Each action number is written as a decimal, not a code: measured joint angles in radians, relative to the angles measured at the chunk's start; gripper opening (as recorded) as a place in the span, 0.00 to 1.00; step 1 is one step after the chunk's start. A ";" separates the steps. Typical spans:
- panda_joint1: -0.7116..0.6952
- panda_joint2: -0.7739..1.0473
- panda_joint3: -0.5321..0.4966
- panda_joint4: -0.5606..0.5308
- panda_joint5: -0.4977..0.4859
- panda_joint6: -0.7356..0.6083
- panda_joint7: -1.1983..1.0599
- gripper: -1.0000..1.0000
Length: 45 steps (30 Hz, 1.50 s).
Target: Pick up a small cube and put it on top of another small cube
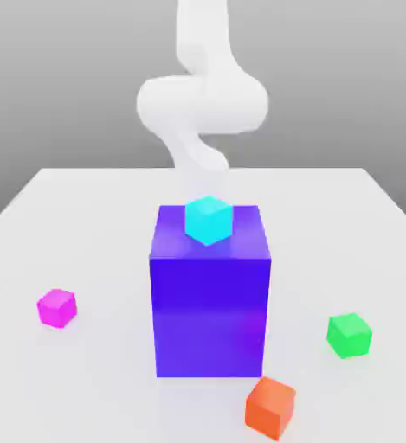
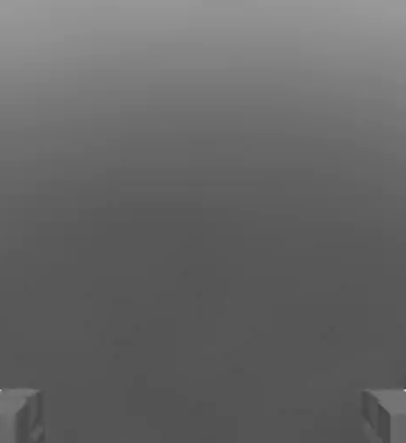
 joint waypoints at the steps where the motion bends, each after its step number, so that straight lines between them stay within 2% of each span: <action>1: -0.018 0.037 -0.018 -0.026 -0.015 0.026 -0.011 0.50; 12: -0.210 0.428 -0.270 -0.305 -0.117 0.307 -0.177 0.50; 15: -0.257 0.551 -0.355 -0.386 -0.099 0.394 -0.261 0.50; 18: -0.310 0.671 -0.419 -0.464 -0.022 0.477 -0.382 0.50; 20: -0.342 0.751 -0.404 -0.491 0.088 0.531 -0.488 0.50; 22: -0.389 0.829 -0.328 -0.485 0.218 0.584 -0.588 0.50; 24: -0.476 0.902 -0.218 -0.469 0.323 0.638 -0.668 0.50; 26: -0.573 0.973 -0.106 -0.453 0.388 0.695 -0.719 0.50; 27: -0.612 1.002 -0.063 -0.446 0.407 0.719 -0.735 0.00; 33: -0.631 1.016 -0.043 -0.443 0.411 0.730 -0.738 0.00; 36: -0.571 0.953 -0.117 -0.459 0.351 0.680 -0.691 0.00; 40: -0.513 0.811 -0.227 -0.493 0.144 0.575 -0.538 0.00; 42: -0.523 0.751 -0.233 -0.493 0.063 0.539 -0.475 0.00; 45: -0.527 0.710 -0.227 -0.448 0.003 0.547 -0.411 0.00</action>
